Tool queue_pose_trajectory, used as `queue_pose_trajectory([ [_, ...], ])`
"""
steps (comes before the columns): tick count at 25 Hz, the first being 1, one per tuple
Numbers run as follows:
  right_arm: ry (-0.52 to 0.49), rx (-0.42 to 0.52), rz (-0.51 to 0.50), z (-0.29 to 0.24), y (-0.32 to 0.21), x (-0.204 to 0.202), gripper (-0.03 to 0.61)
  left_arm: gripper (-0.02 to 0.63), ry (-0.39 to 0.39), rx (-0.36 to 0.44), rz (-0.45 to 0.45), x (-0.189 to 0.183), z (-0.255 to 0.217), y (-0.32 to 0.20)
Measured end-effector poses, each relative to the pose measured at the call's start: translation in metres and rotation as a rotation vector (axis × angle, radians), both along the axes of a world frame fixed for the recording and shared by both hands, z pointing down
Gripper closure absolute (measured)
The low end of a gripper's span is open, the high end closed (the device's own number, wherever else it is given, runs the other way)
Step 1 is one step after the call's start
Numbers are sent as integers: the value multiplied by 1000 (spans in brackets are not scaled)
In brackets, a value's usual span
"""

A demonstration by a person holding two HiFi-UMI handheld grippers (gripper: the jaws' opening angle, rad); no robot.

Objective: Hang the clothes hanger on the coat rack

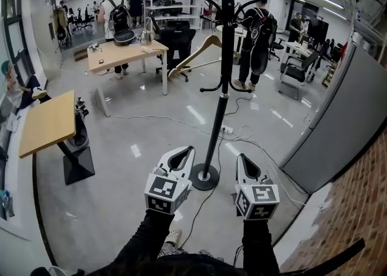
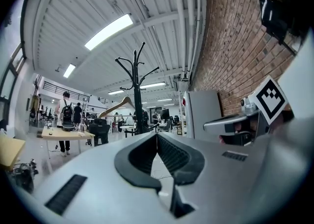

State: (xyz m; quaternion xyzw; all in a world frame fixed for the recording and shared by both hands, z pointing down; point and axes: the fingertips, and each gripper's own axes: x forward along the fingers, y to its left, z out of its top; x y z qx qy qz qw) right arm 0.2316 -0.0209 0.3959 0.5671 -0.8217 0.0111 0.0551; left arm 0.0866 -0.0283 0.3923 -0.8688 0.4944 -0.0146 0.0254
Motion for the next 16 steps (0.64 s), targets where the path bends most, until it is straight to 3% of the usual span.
queue_pose_trajectory([
  [16,-4,-8,22,-1,-8,1,571,603,-27,5,43,3,1,-5],
])
